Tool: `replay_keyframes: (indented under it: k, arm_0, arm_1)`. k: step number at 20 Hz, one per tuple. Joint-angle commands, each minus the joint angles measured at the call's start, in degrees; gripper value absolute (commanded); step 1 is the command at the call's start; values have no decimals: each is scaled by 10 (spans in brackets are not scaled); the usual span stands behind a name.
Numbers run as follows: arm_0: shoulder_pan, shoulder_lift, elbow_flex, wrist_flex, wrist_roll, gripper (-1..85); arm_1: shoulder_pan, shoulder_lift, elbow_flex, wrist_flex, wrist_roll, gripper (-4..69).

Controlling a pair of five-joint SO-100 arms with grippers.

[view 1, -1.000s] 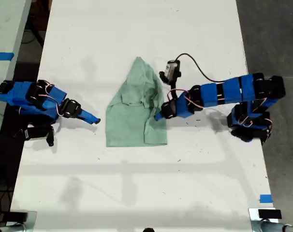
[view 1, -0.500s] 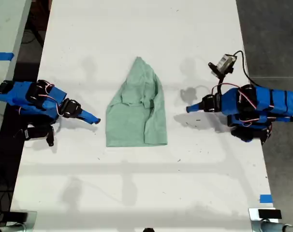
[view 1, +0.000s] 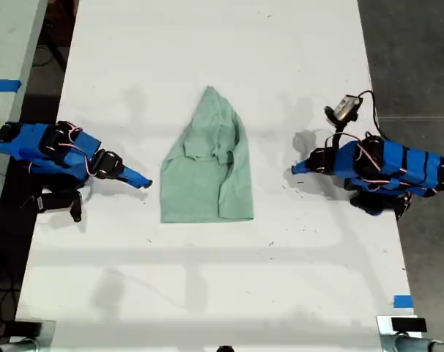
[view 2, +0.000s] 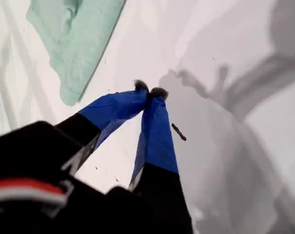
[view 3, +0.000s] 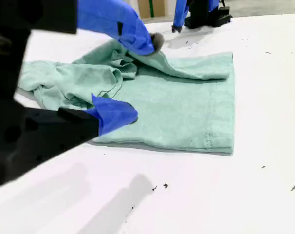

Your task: Fold t shirt

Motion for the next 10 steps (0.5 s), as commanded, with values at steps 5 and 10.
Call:
replay_keyframes:
  k: [5,10]
  arm_0:
    - [8,5,0,0,4,180]
    - [8,5,0,0,4,180]
  arm_1:
    - [1,8,33,0,10,22]
    - [-2,8,33,0,15,12]
